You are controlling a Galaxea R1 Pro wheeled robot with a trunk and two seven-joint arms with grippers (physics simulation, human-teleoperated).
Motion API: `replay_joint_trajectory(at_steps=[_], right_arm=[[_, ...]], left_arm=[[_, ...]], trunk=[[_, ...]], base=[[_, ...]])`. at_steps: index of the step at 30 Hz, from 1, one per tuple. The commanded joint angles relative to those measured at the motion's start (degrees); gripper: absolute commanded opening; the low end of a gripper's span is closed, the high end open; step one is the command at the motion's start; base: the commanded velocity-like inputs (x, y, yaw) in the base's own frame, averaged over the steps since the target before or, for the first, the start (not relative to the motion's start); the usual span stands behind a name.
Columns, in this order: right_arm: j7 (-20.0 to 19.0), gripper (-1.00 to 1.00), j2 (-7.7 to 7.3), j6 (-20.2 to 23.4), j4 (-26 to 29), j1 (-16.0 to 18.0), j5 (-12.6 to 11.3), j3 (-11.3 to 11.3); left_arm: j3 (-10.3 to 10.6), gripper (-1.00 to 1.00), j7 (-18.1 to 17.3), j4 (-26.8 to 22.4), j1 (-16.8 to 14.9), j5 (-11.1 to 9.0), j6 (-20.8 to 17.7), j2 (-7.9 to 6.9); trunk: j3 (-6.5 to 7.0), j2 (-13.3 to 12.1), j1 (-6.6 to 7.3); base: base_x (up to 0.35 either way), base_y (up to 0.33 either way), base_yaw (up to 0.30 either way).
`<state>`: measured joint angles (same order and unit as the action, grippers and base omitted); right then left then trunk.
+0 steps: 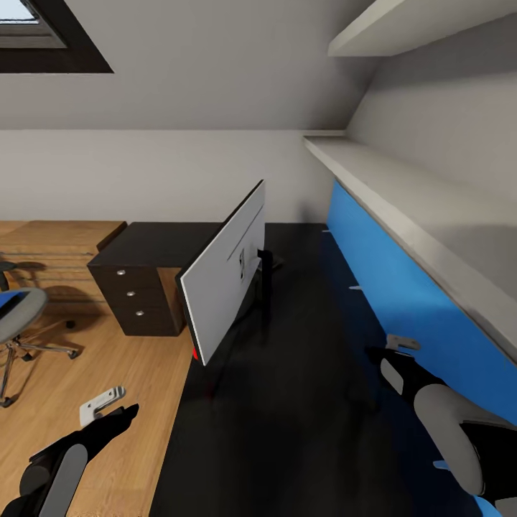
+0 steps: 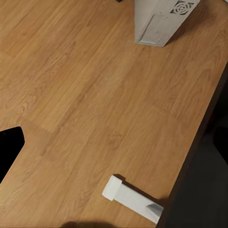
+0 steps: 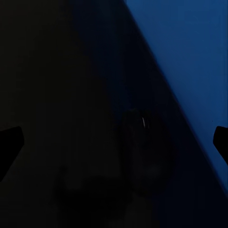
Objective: In the bedroom, organize the workspace by keeping the computer under the desk, ensuring the monitor is on the desk, placing the keyboard on the desk next to the monitor, placing the mouse on the desk next to the keyboard, moving the folder from the swivel chair onto the desk next to the mouse, stacking the notebook on top of the folder with the pen on top of the notebook, and positioning the swivel chair next to the desk.
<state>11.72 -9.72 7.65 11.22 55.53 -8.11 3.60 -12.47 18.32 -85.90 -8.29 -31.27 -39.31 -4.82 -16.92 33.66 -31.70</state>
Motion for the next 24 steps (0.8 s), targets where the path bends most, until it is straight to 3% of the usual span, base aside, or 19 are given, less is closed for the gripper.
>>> replay_joint_trajectory(at_steps=[1, 24], right_arm=[[0.14, 1.0, -0.01, 0.26, 0.12, 0.02, -0.41, 0.1], [0.07, 1.0, -0.12, 0.24, 0.12, 0.02, -0.52, 0.1]], left_arm=[[0.0, 1.0, 0.48, -0.06, -0.05, -0.62, -0.18, -0.01], [-0.01, 1.0, 0.49, -0.05, -0.05, -0.64, -0.01, -0.01]], trunk=[[-0.18, 0.08, -0.02], [-2.15, 0.08, -0.02]], base=[[0.0, 0.0, 0.0], [0.008, -0.011, 0.0]])
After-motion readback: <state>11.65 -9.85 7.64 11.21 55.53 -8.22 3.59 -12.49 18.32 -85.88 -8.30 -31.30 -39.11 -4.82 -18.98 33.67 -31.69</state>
